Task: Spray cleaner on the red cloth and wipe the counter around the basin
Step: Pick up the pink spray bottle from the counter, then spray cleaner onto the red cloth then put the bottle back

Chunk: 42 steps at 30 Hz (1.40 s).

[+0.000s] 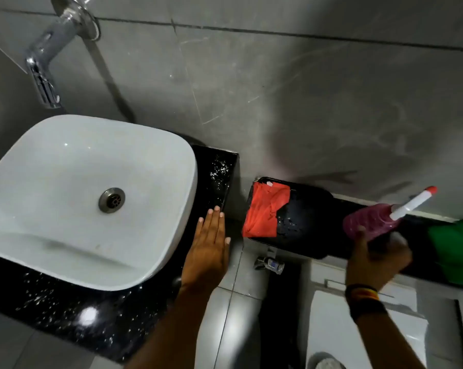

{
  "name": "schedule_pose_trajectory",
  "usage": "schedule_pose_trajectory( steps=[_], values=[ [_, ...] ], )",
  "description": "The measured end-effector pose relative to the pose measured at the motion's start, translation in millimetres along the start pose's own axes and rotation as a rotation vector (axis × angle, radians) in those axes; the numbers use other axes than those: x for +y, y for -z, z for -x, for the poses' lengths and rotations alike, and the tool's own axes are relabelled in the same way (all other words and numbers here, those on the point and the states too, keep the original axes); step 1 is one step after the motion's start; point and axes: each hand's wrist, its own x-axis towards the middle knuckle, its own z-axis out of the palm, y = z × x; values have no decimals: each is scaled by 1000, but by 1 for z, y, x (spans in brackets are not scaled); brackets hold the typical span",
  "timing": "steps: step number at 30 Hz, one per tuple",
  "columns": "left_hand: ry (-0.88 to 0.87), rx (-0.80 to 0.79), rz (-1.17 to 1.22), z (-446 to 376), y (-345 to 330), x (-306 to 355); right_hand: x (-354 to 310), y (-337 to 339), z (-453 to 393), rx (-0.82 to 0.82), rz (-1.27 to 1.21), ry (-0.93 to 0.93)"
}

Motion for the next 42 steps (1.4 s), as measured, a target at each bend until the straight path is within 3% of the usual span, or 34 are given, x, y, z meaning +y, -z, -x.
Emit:
schedule_pose_trajectory(
  steps=[7, 13, 19, 21, 25, 27, 33, 37, 42],
  values=[
    [23, -40, 11, -1, 2, 0, -6, -14, -71, -46, 61, -184],
    [17, -13, 43, -1, 2, -1, 0, -16, -97, -75, 129, -113],
    [11, -11, 61, 0, 0, -3, -34, -3, -101, -109, -5, -27],
    [16, -19, 56, 0, -2, -4, -47, 10, -90, -204, -35, -62],
    [17, -12, 56, -1, -4, -5, -61, 27, -26, -602, -147, -174],
    [6, -12, 63, 1, -4, -6, -56, 26, 11, -708, -118, -219],
    [-6, 8, 78, -1, -3, -4, -31, 18, 69, -760, 127, -362],
    [-6, 0, 79, 1, -2, -3, -26, 12, 76, -768, 35, -436],
    [5, -13, 82, 1, -1, -3, -29, 9, 75, -722, 105, -391]
  ],
)
